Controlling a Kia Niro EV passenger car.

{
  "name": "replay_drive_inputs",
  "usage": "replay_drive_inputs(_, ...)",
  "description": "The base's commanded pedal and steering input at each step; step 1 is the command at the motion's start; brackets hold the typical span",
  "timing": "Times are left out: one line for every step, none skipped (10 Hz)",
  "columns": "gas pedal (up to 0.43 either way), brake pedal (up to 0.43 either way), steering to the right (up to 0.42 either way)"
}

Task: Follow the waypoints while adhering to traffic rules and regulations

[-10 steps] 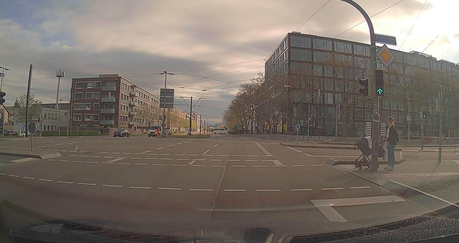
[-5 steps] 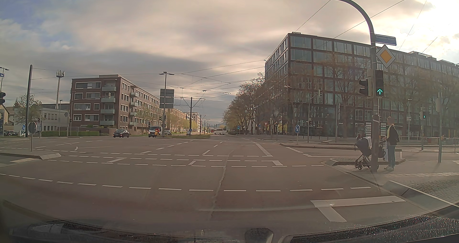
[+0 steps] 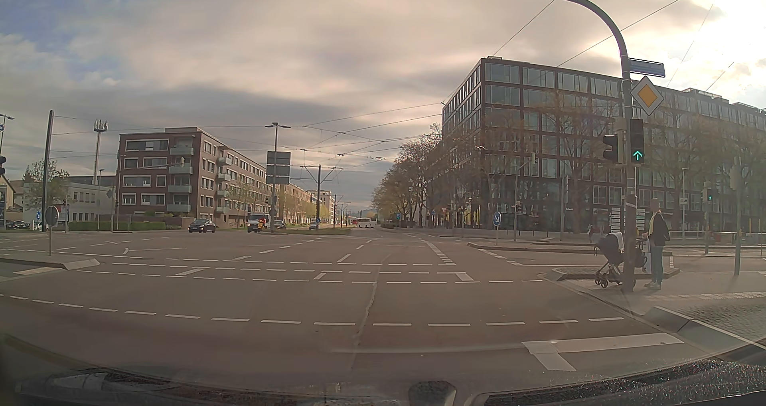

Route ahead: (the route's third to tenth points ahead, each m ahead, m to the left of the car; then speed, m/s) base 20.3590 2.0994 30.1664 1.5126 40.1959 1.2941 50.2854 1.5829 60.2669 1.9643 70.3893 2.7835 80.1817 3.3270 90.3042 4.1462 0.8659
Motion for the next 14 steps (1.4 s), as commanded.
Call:
replay_drive_inputs(0.268,0.0,-0.006)
replay_drive_inputs(0.299,0.0,-0.006)
replay_drive_inputs(0.299,0.0,-0.006)
replay_drive_inputs(0.311,0.0,-0.006)
replay_drive_inputs(0.311,0.0,-0.006)
replay_drive_inputs(0.311,0.0,-0.006)
replay_drive_inputs(0.319,0.0,-0.006)
replay_drive_inputs(0.319,0.0,-0.006)
replay_drive_inputs(0.319,0.0,-0.006)
replay_drive_inputs(0.319,0.0,-0.006)
replay_drive_inputs(0.319,0.0,-0.006)
replay_drive_inputs(0.319,0.0,-0.006)
replay_drive_inputs(0.319,0.0,-0.006)
replay_drive_inputs(0.319,0.0,-0.006)
